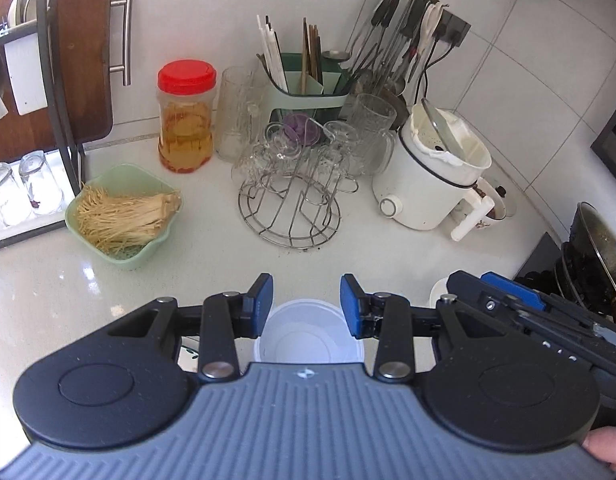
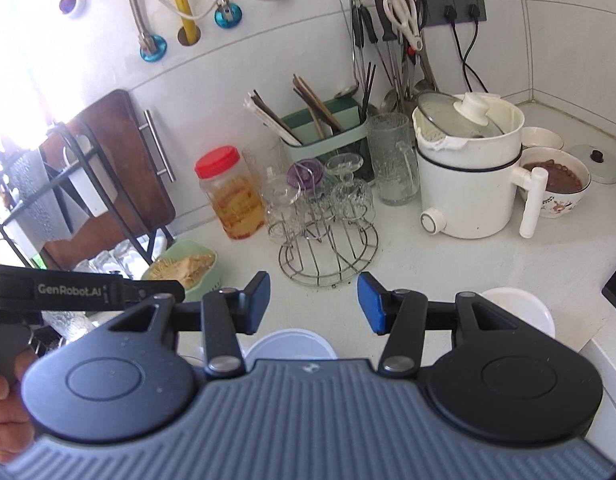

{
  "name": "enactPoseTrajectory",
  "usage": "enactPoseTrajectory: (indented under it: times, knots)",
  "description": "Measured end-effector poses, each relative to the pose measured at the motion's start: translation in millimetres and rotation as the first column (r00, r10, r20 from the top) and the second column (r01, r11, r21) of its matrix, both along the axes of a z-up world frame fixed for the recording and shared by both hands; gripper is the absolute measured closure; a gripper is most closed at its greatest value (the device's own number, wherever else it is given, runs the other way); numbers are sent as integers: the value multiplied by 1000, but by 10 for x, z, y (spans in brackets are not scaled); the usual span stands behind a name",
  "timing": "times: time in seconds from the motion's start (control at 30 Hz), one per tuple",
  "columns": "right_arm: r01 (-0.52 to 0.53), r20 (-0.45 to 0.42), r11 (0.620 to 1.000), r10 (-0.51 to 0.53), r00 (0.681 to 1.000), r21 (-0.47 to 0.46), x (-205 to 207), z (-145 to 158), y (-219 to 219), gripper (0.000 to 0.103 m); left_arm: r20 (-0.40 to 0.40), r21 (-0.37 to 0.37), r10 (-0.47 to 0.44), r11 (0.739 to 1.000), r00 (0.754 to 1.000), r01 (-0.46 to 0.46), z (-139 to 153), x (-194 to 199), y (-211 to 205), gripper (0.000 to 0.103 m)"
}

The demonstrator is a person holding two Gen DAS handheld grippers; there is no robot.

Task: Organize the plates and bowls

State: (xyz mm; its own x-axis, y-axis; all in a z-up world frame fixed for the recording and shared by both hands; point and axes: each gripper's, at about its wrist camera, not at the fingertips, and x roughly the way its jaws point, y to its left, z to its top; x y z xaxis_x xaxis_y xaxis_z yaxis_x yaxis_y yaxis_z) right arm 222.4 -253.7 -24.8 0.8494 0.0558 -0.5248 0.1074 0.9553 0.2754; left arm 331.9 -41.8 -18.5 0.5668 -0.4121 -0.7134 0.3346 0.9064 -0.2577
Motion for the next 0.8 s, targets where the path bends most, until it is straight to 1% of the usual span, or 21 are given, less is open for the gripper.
enactPoseTrajectory:
  times: [0.37, 0.57, 0.8]
  knots:
    - [33, 23, 999, -33, 999, -17, -74, 55, -76, 51, 11, -10, -24, 1000, 1000, 24, 75, 3, -89, 61]
    - [59, 23, 998, -58, 998, -22, -113, 58, -156, 51, 10, -17, -41, 999, 999, 41, 61, 13, -179, 61]
    - [87, 20, 996, -87, 996, -29, -156, 23, -239, 51, -1, -8, -73, 997, 997, 73, 20, 25, -344, 61]
